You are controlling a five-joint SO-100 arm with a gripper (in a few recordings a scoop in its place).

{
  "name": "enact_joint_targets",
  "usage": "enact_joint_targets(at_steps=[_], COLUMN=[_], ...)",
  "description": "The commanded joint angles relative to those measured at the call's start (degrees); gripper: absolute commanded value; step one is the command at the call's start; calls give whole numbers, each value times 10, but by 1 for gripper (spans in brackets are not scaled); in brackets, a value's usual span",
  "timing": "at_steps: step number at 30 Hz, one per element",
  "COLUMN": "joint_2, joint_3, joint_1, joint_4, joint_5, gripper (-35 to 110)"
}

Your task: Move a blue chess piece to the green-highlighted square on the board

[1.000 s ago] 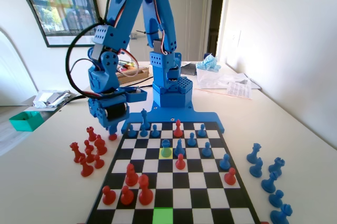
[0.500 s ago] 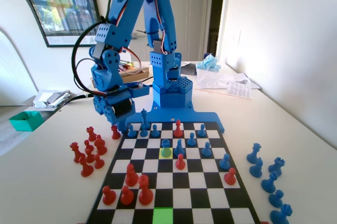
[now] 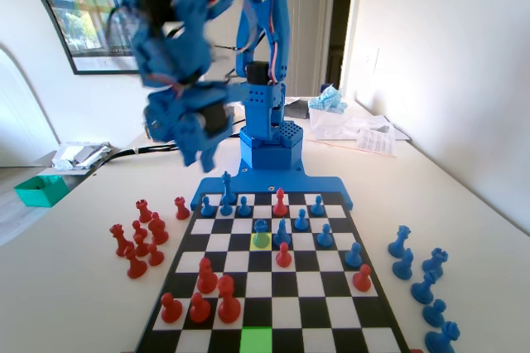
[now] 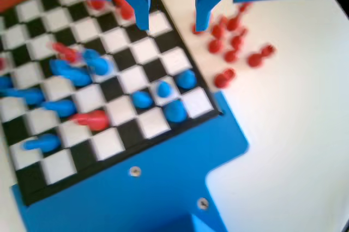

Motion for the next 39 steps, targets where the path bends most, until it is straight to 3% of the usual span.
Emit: enact_joint_targets(at_steps=[1, 12, 39], joint_2=[61, 57, -92], joint_3=[-21, 89, 95], joint_1=[-93, -222, -186], joint_4=[5, -149, -287], joint_5=[45, 51, 15], gripper=[12, 13, 13])
